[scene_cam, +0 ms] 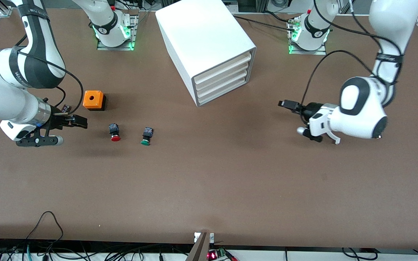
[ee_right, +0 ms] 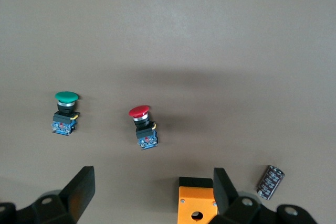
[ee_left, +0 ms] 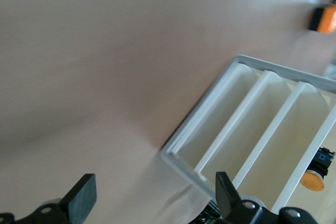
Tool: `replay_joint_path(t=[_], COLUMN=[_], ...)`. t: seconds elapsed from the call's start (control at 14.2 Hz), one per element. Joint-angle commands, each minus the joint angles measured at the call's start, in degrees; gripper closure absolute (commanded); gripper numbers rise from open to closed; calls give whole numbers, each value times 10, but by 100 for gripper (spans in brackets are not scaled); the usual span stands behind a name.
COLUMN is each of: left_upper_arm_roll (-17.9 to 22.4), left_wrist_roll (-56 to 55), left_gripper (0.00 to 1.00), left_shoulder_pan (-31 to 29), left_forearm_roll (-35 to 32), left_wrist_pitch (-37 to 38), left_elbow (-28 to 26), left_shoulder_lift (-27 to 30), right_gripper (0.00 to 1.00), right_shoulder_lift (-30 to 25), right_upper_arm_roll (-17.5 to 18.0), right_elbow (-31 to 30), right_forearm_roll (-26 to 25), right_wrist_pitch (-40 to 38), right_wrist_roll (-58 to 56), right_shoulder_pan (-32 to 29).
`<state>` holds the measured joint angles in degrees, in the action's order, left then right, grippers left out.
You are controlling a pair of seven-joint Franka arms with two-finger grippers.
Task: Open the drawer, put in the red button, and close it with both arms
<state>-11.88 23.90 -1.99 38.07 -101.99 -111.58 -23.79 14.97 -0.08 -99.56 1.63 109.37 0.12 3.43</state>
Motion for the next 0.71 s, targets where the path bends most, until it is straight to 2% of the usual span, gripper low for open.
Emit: replay_joint_path(t=[0.0, 0.42, 0.63], left_upper_arm_roll=[-44, -105, -124], left_wrist_roll=[39, 95, 96], left_gripper=[0, 1, 4], left_shoulder_pan=[6, 18, 28], left_forearm_roll=[71, 234, 257], left_wrist_pitch=[-24, -58, -73], left_elbow=[-44, -122, -136], left_shoulder_lift=[-2, -27, -30], right_gripper=[0, 0, 0], right_shoulder_lift=[-6, 1, -1], right_upper_arm_roll=[-3, -3, -2], right_elbow=[-2, 26, 26], right_forearm_roll=[7, 6, 3], right_wrist_pitch=[8, -15, -15], right_wrist_roll=[4, -8, -6], right_shoulder_pan=[3, -1, 3])
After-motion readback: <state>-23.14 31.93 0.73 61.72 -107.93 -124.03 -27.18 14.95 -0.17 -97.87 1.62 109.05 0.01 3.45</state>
